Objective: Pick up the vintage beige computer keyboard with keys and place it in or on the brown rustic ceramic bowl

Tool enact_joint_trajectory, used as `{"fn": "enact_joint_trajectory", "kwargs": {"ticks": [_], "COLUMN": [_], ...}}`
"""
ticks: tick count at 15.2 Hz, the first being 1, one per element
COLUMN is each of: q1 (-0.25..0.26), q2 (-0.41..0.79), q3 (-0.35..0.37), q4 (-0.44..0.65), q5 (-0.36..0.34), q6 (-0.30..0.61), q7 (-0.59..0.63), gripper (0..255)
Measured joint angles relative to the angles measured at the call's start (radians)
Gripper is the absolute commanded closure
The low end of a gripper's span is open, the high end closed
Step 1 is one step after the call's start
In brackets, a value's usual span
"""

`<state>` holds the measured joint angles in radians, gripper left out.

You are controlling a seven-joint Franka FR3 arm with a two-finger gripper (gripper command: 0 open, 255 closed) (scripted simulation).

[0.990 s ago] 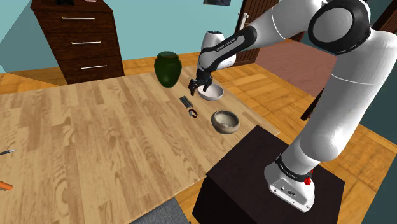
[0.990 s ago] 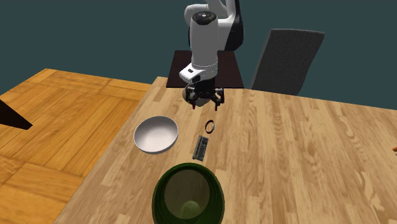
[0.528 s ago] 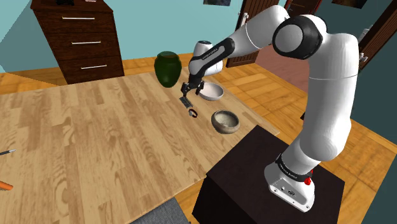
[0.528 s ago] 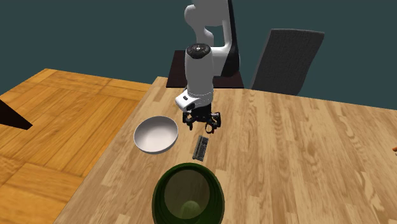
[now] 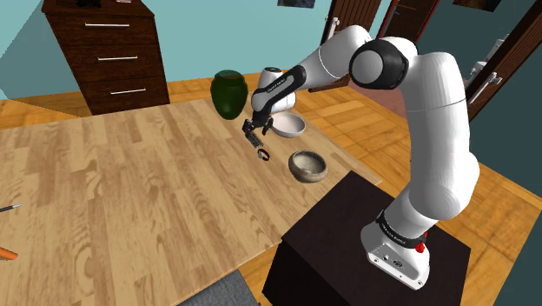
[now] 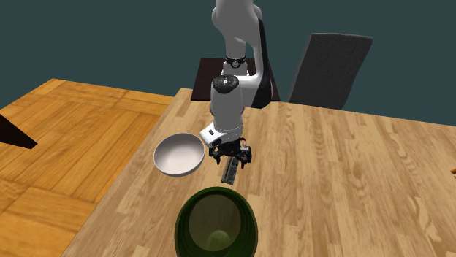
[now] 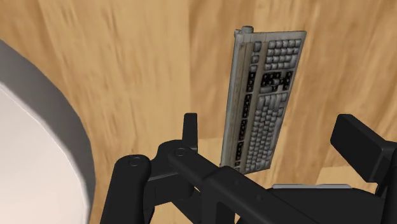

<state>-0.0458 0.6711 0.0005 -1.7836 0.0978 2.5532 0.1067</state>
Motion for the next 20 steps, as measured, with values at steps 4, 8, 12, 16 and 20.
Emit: {"fn": "enact_joint_trajectory", "kwargs": {"ticks": [4,8,12,16,20], "q1": [0.001,0.001,0.001,0.001,0.001], "q2": [0.039,0.043,0.043,0.043,0.043], "q3": [0.002,0.002,0.002,0.001,0.002], "q4": [0.018,0.020,0.021,0.021,0.021], "q5": [0.001,0.001,0.001,0.001,0.001], "q6": [0.021,0.023,0.023,0.023,0.023], "q7": [0.000,0.000,0.000,0.000,0.000], "gripper": [0,0,255,255,255]}}
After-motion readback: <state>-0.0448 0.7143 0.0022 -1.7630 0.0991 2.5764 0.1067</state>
